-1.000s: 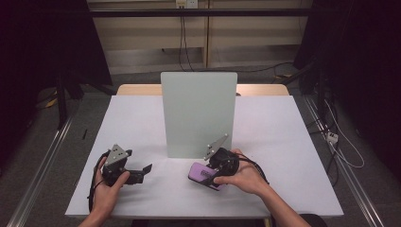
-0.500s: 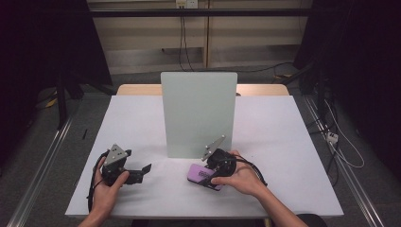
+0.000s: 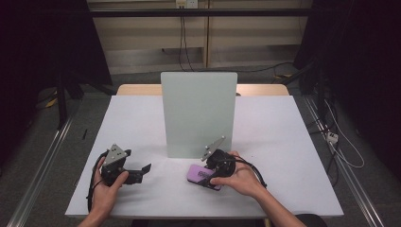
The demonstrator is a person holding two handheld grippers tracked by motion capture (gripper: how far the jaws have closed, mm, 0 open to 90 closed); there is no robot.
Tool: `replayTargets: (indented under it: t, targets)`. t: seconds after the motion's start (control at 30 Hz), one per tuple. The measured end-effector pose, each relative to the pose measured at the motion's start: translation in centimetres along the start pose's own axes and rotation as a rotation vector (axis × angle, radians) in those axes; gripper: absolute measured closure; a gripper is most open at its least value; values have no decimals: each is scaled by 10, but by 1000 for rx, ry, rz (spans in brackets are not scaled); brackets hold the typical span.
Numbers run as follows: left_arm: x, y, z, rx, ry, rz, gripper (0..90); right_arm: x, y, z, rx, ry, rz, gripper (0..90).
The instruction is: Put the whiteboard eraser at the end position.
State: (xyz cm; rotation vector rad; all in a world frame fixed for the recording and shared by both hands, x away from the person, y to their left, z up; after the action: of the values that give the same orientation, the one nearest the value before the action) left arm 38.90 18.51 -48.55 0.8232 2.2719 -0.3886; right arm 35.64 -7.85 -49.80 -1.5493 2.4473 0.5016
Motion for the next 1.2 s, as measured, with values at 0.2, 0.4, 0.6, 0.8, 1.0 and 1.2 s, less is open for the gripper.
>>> replayTargets:
  t: [0.2, 0.4, 0.6, 0.8, 1.0, 1.2]
  targets:
    - [-1, 0, 1, 0, 2, 5, 49, 0, 1, 0, 17, -17, -4, 411]
    - [-2, 0, 2, 5, -4, 4, 49, 1, 0, 1, 10, -24, 18, 406]
    - [-2, 1, 1, 1, -2, 7, 49, 1, 1, 3, 28, -12, 3, 380]
    - [-2, 1, 2, 6, -4, 6, 49, 0, 3, 6, 48, -3, -10, 336]
    - [-2, 1, 2, 4, -9, -1, 49, 0, 0, 5, 44, -8, 11, 198]
    - [-2, 0, 2, 3, -5, 8, 49, -1, -1, 3, 37, -28, 35, 131]
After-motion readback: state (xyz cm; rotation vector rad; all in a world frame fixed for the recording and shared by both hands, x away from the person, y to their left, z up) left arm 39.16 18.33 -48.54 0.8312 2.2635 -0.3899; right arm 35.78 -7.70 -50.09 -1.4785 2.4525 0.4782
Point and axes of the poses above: each handheld gripper's, and its own axes: z roughly forward along the jaws, x roughly out of its underside, y roughly to its left, the point moved 7 cm from there along z, roughly forward along the jaws, and after that the axes turned 13 degrees about y, right-handed, at the moved point
